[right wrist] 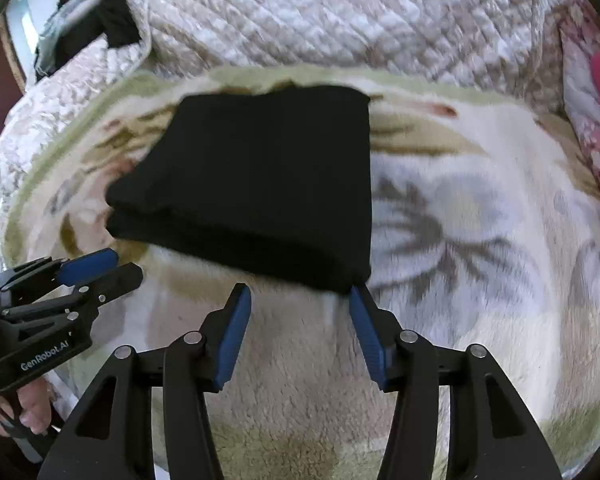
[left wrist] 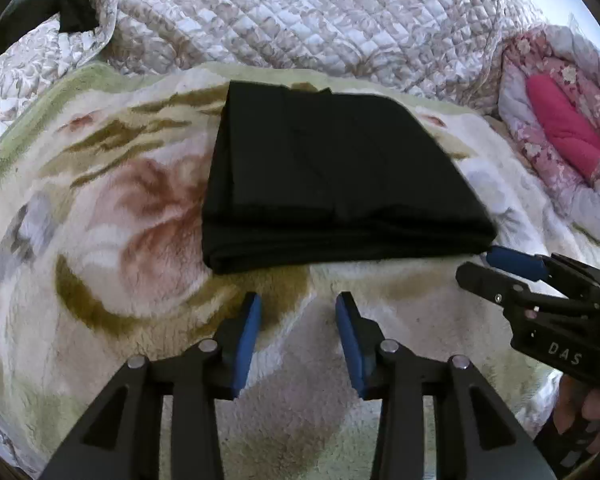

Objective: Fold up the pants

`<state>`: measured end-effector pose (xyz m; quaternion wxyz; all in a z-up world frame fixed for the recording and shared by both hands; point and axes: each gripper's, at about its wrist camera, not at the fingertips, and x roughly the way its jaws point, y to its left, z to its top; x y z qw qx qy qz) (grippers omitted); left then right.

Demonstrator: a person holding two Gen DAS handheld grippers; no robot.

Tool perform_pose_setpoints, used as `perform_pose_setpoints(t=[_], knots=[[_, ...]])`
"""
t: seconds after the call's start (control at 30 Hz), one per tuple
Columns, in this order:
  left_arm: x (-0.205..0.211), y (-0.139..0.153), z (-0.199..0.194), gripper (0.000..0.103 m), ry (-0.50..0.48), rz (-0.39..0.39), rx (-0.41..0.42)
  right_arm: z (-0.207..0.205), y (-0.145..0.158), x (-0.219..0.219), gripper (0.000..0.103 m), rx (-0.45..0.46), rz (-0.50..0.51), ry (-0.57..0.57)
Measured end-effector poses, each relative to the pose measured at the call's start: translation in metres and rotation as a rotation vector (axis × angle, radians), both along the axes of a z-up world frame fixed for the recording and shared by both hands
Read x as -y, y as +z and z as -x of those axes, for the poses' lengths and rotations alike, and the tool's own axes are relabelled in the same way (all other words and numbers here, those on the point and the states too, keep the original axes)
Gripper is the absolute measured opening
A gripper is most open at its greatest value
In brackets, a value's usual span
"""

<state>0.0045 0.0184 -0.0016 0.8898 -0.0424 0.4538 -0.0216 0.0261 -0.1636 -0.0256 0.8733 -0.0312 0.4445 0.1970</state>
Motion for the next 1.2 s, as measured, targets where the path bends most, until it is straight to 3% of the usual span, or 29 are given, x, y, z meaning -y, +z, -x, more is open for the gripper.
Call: perform_pose_setpoints(t=[0.17, 0.27, 1.2], knots=[[0.009, -0.002, 0.0, 0.059, -0.036, -0.023, 0.013, 0.006, -0.003, -0.005, 0.054, 0.026, 0.037, 0.0], [0.013, -0.003, 0.001, 0.059, -0.043, -0.055, 0.023, 0.005, -0.004, -0.003, 0.055, 0.019, 0.028, -0.001], [0.013, -0.004, 0.001, 0.061, -0.043, -0.056, 0.032, 0.005, -0.005, -0.003, 0.056, 0.022, 0.029, 0.002]])
